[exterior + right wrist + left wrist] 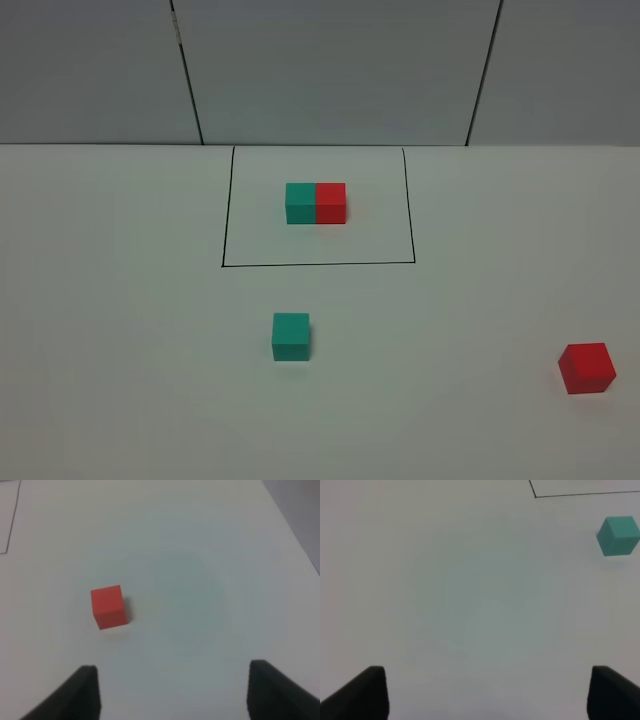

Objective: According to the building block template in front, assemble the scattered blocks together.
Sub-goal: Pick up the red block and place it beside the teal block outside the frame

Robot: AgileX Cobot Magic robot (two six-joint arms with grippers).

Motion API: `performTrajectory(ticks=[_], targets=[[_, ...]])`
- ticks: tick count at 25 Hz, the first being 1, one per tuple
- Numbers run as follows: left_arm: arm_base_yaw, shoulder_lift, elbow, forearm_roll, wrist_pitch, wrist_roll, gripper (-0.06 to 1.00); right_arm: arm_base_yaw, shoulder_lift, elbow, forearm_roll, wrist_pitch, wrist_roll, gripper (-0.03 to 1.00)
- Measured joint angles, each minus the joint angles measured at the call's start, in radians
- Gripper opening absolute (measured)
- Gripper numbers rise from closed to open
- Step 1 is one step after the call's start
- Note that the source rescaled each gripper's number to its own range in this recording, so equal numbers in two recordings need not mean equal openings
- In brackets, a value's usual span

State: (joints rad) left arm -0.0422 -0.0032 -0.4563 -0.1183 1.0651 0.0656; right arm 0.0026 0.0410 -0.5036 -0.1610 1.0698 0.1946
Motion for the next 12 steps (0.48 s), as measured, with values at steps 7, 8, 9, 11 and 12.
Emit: performTrajectory(ticks=[7, 8, 9, 11, 12], targets=[[0.000, 0.000, 0.000, 0.000, 0.000, 0.000, 0.80, 0.000, 0.000, 0.000, 0.000, 0.000, 0.001, 0.58], [0.000, 0.000, 0.000, 0.000, 0.000, 0.000, 0.80, 0.000, 0.000, 0.000, 0.000, 0.000, 0.001, 0.58], [0.000, 0.000, 0.000, 0.000, 0.000, 0.000, 0.80, 0.000, 0.000, 0.000, 0.000, 0.000, 0.001, 0.58], [0.000, 0.000, 0.000, 0.000, 0.000, 0.000, 0.80, 0.000, 0.000, 0.000, 0.000, 0.000, 0.001, 0.58], [0.000, 0.000, 0.000, 0.000, 0.000, 0.000, 0.80, 0.000, 0.000, 0.000, 0.000, 0.000, 0.001, 0.58]])
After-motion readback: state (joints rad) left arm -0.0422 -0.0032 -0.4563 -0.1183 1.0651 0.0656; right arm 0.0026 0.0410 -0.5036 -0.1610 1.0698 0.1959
